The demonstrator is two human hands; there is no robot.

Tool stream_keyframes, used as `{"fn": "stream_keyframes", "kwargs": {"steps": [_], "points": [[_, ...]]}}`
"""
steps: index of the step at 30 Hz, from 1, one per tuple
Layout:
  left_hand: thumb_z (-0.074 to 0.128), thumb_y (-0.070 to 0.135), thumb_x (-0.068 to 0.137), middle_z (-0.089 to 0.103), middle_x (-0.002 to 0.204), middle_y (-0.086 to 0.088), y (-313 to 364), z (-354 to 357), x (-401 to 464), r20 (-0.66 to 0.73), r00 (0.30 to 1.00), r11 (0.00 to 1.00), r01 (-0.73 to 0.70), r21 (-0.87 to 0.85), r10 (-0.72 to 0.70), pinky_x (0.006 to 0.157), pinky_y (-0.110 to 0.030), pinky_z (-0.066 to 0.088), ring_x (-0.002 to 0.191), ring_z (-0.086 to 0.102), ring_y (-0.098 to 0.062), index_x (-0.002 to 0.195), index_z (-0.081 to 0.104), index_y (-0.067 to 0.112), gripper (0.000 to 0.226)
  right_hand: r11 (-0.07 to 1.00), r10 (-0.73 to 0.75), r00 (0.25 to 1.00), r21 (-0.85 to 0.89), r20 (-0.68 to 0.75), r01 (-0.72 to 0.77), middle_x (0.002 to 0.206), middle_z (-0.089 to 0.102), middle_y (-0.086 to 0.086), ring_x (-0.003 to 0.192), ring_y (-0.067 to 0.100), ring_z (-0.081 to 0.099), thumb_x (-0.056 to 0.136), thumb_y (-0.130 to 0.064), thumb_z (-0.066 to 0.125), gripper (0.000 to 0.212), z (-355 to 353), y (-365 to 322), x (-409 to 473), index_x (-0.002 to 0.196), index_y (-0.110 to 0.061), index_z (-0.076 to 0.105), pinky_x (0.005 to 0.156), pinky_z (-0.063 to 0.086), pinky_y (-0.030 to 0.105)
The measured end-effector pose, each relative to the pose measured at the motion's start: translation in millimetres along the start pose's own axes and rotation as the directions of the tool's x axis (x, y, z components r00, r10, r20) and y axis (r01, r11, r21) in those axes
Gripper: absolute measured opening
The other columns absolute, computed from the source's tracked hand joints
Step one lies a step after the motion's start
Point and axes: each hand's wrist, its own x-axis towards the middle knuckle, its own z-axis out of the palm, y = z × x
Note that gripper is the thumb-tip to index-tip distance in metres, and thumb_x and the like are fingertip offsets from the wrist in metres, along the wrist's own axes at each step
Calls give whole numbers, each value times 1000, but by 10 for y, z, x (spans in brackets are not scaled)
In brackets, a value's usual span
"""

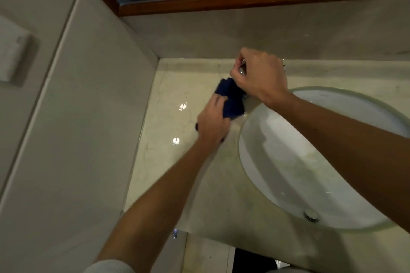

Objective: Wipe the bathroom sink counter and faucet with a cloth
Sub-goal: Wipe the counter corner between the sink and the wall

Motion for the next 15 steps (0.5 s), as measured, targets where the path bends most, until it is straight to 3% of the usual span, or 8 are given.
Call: {"fn": "stream_keyframes", "kwargs": {"steps": [3, 7, 11, 15], "points": [[61, 6, 70, 65, 120, -9, 403, 186, -473, -22, 999, 996, -42, -85, 40, 63, -39, 51, 88, 66, -33, 117, 66, 9, 47, 1000, 11, 1000, 15, 11, -11, 85, 68, -2, 73, 21, 63, 95, -36, 49, 20, -23, -26, -7, 94, -20, 61, 69, 53, 36], [56, 6, 77, 60, 117, -10, 822, 189, -769, 112, 992, 964, -29, -265, 61, 63, -45, 56, 83, 64, -33, 121, 62, 5, 44, 999, 38, 999, 18, 21, -39, 82, 70, -3, 72, 20, 65, 94, -38, 48, 22, -42, -56, -10, 93, -21, 63, 70, 56, 38], [56, 11, 79, 65, 105, -4, 699, -190, -790, 111, 993, 879, 18, -476, 40, 75, -40, 55, 88, 65, -25, 111, 68, 13, 34, 999, 39, 999, 22, 25, -40, 82, 70, -2, 72, 21, 65, 94, -37, 49, 22, -70, -73, -21, 93, -20, 63, 71, 56, 38], [52, 16, 77, 71, 100, 1, 234, -738, -701, 31, 995, 858, 98, -505, -95, 83, -30, 52, 90, 66, -17, 110, 70, 13, 37, 999, 36, 999, 28, 32, -37, 82, 68, -3, 72, 19, 65, 95, -37, 50, 21, -80, -75, -26, 93, -21, 62, 72, 58, 42]]}}
